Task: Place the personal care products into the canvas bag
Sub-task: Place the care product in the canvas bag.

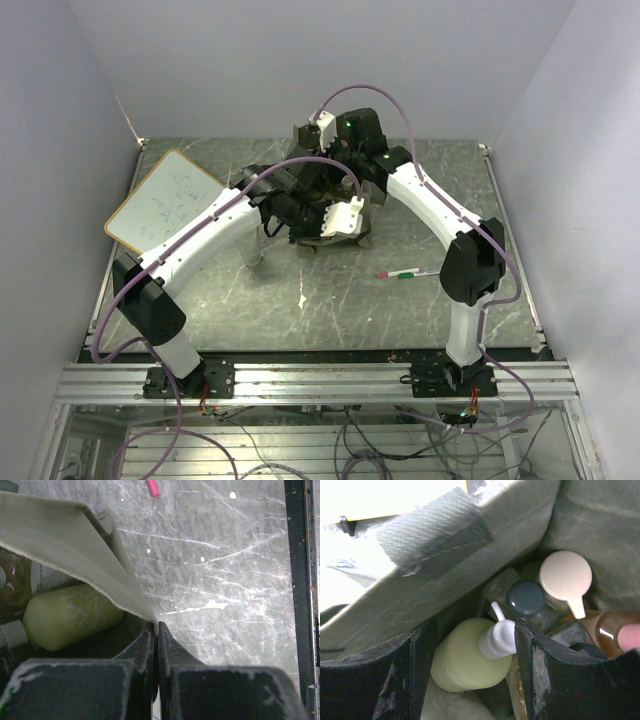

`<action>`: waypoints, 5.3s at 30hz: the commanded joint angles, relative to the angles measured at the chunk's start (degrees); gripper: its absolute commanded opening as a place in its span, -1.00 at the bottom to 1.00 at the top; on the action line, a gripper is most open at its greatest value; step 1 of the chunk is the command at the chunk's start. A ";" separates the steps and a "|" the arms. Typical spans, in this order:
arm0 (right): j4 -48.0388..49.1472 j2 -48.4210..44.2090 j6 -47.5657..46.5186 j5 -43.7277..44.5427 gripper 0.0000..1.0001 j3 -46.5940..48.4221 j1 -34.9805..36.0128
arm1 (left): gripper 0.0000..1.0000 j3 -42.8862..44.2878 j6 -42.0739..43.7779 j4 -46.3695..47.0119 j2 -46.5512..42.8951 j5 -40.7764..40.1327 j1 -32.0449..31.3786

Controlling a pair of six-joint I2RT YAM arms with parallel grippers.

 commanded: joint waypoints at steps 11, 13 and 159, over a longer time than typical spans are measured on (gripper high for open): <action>-0.16 5.75 3.78 7.57 0.48 3.29 0.06 | -0.86 -0.18 -0.41 -3.76 -3.57 5.47 -0.34; -0.21 6.24 3.50 8.12 0.53 3.64 0.07 | -0.86 -0.18 -0.51 -3.76 -3.60 5.47 -0.31; -21.66 -4.38 -21.59 -0.41 0.61 11.64 -11.84 | -0.86 10.57 -15.77 7.49 1.07 9.27 1.62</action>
